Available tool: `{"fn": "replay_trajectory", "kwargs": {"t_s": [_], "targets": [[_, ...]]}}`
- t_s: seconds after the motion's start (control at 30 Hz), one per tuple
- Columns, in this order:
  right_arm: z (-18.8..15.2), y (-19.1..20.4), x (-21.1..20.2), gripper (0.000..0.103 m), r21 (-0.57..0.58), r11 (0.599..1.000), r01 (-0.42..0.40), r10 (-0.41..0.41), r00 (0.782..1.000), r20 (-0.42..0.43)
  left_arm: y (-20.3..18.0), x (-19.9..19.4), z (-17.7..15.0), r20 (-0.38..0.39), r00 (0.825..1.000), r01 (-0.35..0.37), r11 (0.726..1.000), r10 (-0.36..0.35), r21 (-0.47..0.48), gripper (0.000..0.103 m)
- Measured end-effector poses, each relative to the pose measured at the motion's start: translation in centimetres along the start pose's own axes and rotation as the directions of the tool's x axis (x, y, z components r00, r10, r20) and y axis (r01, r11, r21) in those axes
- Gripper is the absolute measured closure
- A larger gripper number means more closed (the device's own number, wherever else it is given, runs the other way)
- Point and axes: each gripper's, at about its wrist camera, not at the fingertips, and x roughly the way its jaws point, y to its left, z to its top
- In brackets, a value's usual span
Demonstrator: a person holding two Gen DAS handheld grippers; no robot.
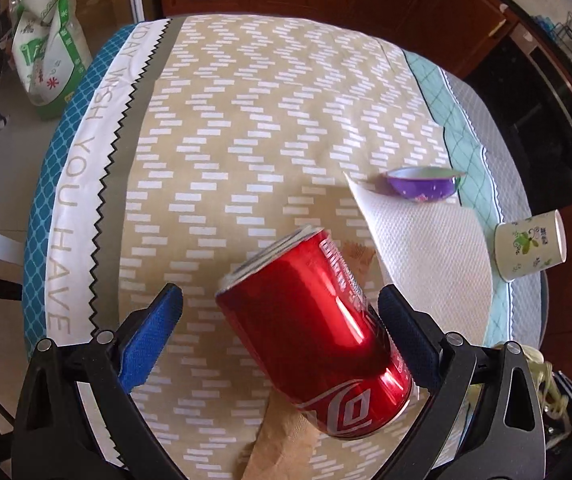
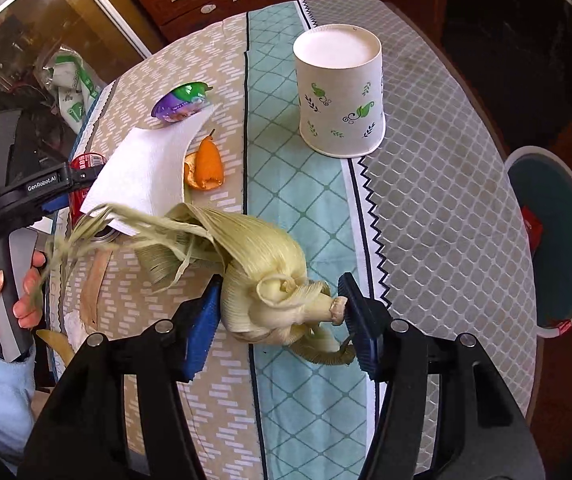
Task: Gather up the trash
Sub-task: 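Grasp the red Coca-Cola can with the left tool while the right tool grasps the corn husk, then carry the can and the corn husk over the teal bin with both tools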
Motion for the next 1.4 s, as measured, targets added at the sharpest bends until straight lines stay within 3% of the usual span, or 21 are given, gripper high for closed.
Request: {"fn": "replay_trajectory", "kwargs": {"t_s": [0.03,0.07,0.1,0.13,0.17,0.37,0.53,0.73,1.07,1.4], "targets": [[-0.1,-0.1,0.0,0.047,0.004,1.0,-0.005,0.005,1.0,0.001,-0.3,0.1,-0.3,0.003,1.0,-0.011,1.0,0.011,0.018,0.005],[0.0,-0.1,0.0,0.047,0.006,1.0,-0.008,0.008,1.0,0.004,-0.5,0.2,-0.7,0.004,1.0,-0.023,0.999,0.023,0.034,0.013],[-0.1,-0.1,0.0,0.047,0.007,1.0,-0.01,0.01,1.0,0.006,-0.7,0.2,-1.1,0.001,1.0,-0.027,0.998,0.027,0.048,0.022],[-0.2,-0.2,0.0,0.047,0.008,1.0,-0.012,0.012,1.0,0.008,-0.7,0.4,-1.5,-0.014,1.0,-0.025,0.998,0.026,0.057,0.044],[-0.3,-0.2,-0.1,0.047,0.008,1.0,-0.013,0.013,1.0,0.011,-0.7,0.2,-1.9,-0.01,0.999,-0.034,0.997,0.035,0.065,0.047],[-1.2,0.0,0.4,0.048,-0.008,0.999,-0.047,0.047,0.999,-0.013,-0.5,-2.4,-3.5,0.053,0.997,-0.055,0.993,0.05,0.102,0.047],[-0.6,0.4,2.1,0.043,0.003,0.997,-0.075,0.075,0.997,-0.029,0.2,-5.0,-4.9,0.086,0.996,-0.045,0.995,0.038,0.088,0.047],[-1.4,0.2,0.5,0.051,-0.005,0.996,-0.094,0.095,0.995,0.021,-1.0,-7.8,-6.7,0.11,0.994,-0.006,0.994,-0.006,0.109,0.047],[-2.0,-5.3,-7.1,0.051,0.084,0.993,-0.077,0.06,0.981,0.183,-9.5,-9.4,-8.5,0.12,0.986,0.081,0.964,-0.115,0.255,0.047],[-3.3,-14.1,-10.9,0.051,0.232,0.971,-0.066,-0.001,0.961,0.277,-20.2,-9.3,-10.1,0.097,0.983,0.098,0.888,-0.157,0.449,0.047]]}}
